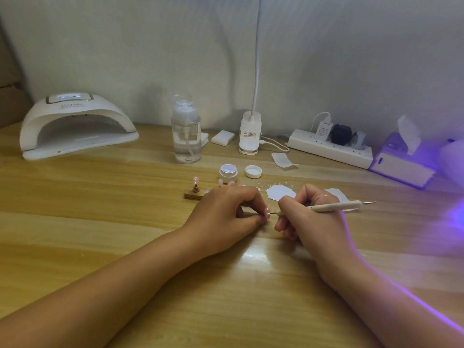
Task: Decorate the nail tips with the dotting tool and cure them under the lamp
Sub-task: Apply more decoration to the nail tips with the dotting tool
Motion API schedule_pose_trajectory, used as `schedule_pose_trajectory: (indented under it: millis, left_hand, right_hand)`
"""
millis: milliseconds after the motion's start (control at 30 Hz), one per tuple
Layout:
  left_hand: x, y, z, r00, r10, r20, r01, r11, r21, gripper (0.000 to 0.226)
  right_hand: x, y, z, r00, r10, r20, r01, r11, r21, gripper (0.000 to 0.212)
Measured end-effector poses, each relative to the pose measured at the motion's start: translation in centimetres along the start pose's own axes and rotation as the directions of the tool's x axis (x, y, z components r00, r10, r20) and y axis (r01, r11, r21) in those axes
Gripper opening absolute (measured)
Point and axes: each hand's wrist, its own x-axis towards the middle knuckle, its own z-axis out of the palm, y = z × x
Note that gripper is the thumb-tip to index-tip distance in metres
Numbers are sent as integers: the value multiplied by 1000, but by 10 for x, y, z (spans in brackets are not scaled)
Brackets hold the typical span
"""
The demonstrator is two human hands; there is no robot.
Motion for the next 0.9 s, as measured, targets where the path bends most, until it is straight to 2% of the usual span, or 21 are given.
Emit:
schedule_pose_trajectory:
  millis: [133,500,667,900]
  left_hand:
    - [0,-1,0,1000,-2,4,2,1000,-20,11]
    - [0,1,-1,1000,-12,9,13,1000,-23,15]
    - [0,0,-1,1000,-20,11,20,999,-31,15]
    - [0,2,-1,1000,-7,2,7,1000,8,18]
  right_hand:
    - [0,-1,-1,999,-5,-33,5,1000,-2,30]
    - [-2,-5,-1,998,-25,-49,27,999,33,47]
    - [-2,-5,-1,997,-7,-78,11,999,51,40]
    - [-2,-2,0,999,3,-46,-3,1000,-5,29]
